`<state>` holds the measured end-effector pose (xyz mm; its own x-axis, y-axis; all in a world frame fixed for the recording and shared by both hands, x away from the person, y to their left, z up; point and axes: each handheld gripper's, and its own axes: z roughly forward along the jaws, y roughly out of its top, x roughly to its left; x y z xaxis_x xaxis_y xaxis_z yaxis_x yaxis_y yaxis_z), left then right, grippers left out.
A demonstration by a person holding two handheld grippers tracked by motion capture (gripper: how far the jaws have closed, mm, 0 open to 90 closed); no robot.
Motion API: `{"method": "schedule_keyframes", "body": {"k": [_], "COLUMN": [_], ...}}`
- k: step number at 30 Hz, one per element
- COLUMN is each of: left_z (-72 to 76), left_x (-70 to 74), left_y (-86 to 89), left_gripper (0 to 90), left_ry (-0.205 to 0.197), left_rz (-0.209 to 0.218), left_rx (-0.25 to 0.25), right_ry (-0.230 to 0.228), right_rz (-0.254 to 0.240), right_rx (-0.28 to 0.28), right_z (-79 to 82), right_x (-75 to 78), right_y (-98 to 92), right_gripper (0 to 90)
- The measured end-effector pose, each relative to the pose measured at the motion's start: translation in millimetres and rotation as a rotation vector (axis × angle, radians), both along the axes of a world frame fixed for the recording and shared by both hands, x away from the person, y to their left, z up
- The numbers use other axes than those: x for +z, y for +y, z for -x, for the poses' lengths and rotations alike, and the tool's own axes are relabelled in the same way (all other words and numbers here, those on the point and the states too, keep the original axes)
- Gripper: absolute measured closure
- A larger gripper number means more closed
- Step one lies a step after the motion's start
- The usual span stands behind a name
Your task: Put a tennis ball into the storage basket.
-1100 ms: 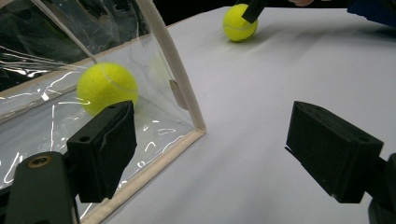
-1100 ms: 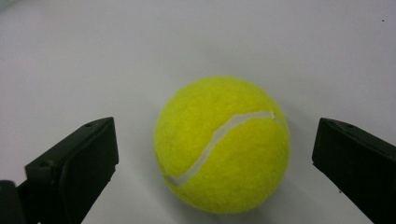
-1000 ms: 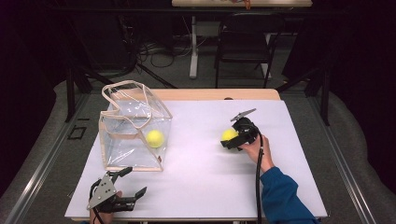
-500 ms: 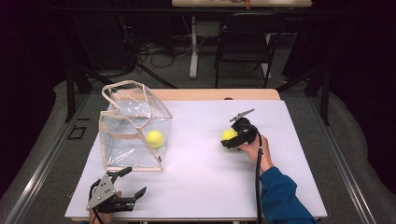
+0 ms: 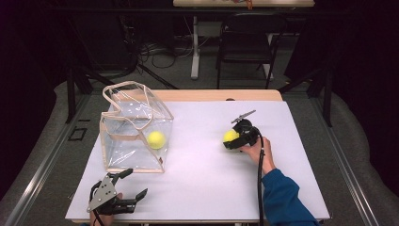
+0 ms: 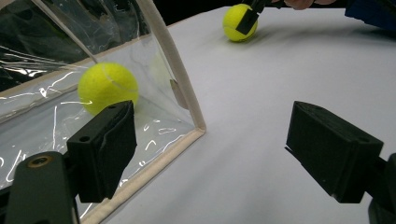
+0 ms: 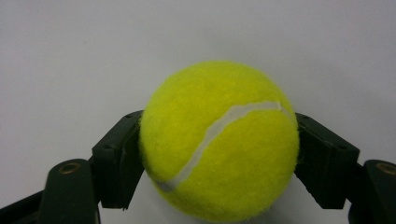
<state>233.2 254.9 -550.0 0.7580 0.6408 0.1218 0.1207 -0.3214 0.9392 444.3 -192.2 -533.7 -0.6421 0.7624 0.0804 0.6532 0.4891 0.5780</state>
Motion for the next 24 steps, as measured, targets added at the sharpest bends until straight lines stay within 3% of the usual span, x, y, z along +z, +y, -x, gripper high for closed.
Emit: {"method": "schedule_keyframes", "body": {"k": [12, 24], "left_z": [0.1, 0.5], "left_x": [0.1, 0.5], "left_y": [0.2, 0.3], "left_gripper": [15.9, 15.9], "left_ry": [-0.002, -0.005], "left_rz": [0.0, 0.0], "left_rx": [0.0, 0.0], "right_ry": [0.006, -0.018], "right_rz": [0.029, 0.041], "right_rx": [0.008, 0.036], "right_z": [-0.2, 2.0], "right_x": [3.6, 14.0], "right_y": [3.2, 8.0], "right_gripper": [25.8, 25.9]}}
